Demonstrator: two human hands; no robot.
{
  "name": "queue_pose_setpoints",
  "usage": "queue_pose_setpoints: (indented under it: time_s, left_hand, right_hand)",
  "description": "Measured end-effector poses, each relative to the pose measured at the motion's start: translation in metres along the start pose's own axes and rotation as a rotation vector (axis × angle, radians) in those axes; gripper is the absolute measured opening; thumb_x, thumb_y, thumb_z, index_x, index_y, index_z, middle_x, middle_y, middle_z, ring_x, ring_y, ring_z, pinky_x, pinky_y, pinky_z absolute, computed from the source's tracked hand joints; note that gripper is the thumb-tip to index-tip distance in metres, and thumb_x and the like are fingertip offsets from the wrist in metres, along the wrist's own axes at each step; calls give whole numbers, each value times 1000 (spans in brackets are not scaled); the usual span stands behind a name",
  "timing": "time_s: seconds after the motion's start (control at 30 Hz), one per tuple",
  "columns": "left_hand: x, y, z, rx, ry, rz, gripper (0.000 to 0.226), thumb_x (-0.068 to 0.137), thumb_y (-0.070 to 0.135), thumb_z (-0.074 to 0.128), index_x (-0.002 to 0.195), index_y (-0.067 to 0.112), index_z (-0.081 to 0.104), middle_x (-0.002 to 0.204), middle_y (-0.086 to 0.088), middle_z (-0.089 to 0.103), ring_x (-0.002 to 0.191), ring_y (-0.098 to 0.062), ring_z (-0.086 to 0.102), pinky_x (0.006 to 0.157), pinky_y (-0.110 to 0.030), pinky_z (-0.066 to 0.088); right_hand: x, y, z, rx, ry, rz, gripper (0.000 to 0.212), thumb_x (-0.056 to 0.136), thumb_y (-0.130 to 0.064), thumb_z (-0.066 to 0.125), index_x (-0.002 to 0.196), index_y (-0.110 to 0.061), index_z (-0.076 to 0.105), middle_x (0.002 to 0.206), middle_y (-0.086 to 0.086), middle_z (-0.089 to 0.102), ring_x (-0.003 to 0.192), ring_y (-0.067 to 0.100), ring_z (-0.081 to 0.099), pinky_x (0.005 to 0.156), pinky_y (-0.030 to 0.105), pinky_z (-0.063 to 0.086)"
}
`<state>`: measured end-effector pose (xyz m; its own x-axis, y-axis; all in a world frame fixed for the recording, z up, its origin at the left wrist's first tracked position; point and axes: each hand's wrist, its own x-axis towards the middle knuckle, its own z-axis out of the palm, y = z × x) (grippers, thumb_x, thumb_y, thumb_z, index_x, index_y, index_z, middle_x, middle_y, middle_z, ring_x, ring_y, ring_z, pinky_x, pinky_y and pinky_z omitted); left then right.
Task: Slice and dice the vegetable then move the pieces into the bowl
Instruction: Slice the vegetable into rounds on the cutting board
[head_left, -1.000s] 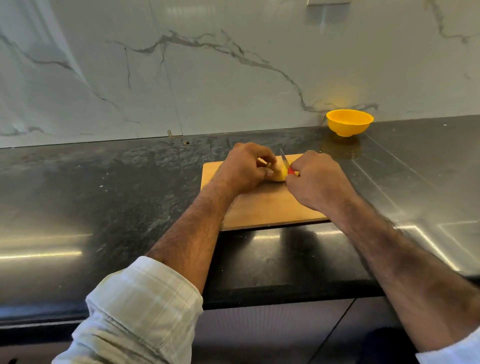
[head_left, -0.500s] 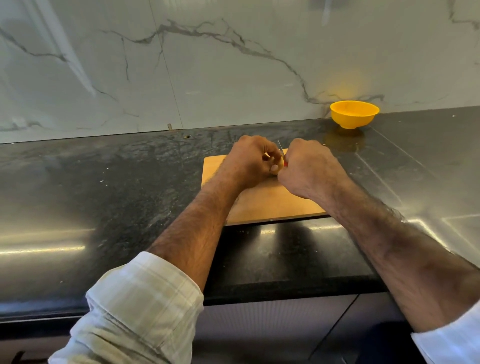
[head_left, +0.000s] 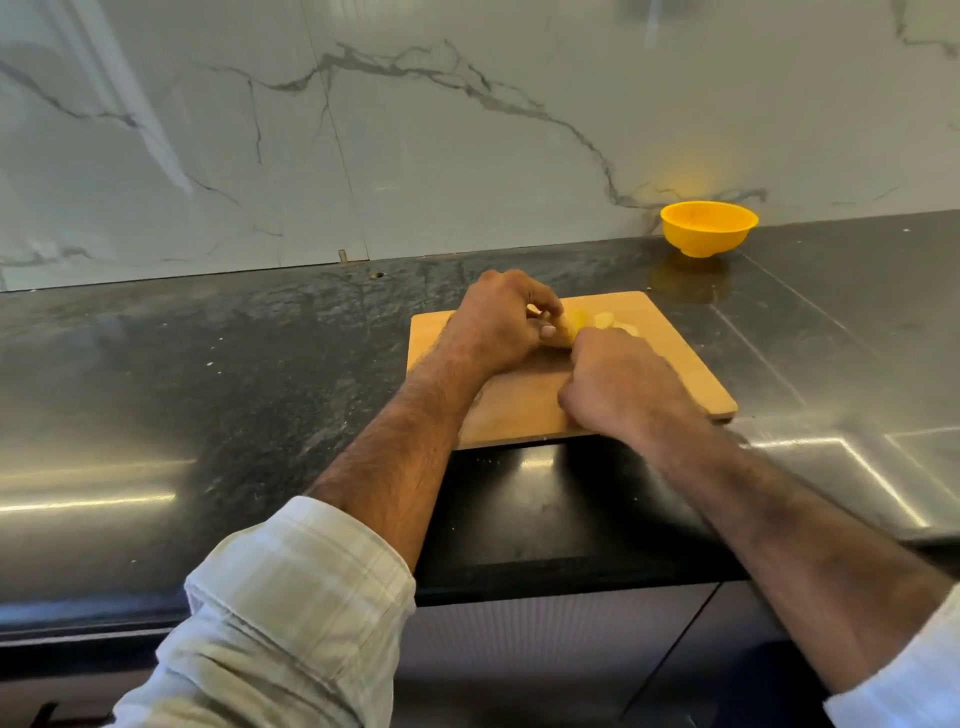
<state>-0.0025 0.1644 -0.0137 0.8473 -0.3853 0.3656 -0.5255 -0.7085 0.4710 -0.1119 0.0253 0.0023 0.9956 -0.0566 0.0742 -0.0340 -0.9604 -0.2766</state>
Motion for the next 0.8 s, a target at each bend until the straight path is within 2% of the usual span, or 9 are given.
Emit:
queue_pose_setpoints:
  time_s: [0.07,0.17,0.23,0.3,0.37,0.43,0.5,0.63,0.8]
  left_hand:
    - [-1,-3,1,-42,5,-9,21,84,19,87,102,29,84,102,8,80,90,-5,73,89,-36,62]
    - [-2,-4,1,-106,-5,-17,22,84,18,88,102,30,83,104,10,78,90,0,72,88,-35,63]
    - [-3,-4,1,-109,-10,-30,22,86,21,88,104,32,82,107,11,77,90,1,71,89,-35,62]
    - [-4,-3,0,-102,-16,-32,22,86,25,88,106,31,81,107,11,77,91,-1,70,91,-34,61]
    - [-4,-3,-1,-87,-26,-35,21,88,26,86,107,31,82,109,12,77,94,-2,69,92,-34,60]
    - [-3,-2,-1,-80,-39,-39,19,89,26,85,108,31,82,110,13,77,97,-3,68,93,-36,60]
    - [-2,-2,0,-74,-36,-39,20,89,24,85,107,31,83,108,13,78,97,-4,69,93,-38,61]
    - [-1,-2,1,-82,-26,-38,21,87,20,86,107,28,84,110,9,76,97,-7,69,92,-39,62]
    - [0,-2,2,-78,-18,-4,19,85,18,87,102,26,85,106,9,75,97,-10,69,91,-38,63]
  right_hand:
    - [-1,6,1,35,-9,21,17,94,-25,63,107,-20,54,100,5,53,92,28,51,77,36,44]
    - [7,15,0,59,-39,52,18,94,-28,65,108,-22,56,93,-2,48,92,24,52,76,36,46]
    - [13,21,0,63,-18,56,18,94,-31,65,109,-21,61,98,0,54,91,23,54,73,34,47]
    - [19,28,1,58,57,36,22,92,-35,63,107,-20,68,103,2,61,86,22,55,64,32,45]
    - [18,28,-1,75,139,3,20,93,-35,62,98,-18,71,91,0,62,74,18,55,53,28,37]
    - [16,25,-7,105,176,-29,18,93,-31,63,88,-17,73,74,-2,62,65,13,57,49,25,35]
    - [13,17,-12,102,181,-50,16,93,-28,65,85,-17,74,70,-3,62,63,13,59,48,25,36]
    - [15,9,-11,114,156,-42,14,93,-27,67,98,-17,76,75,-3,64,68,14,62,52,26,44]
    - [18,5,-15,78,122,-42,13,94,-26,69,101,-15,71,77,-2,61,69,16,61,54,25,44]
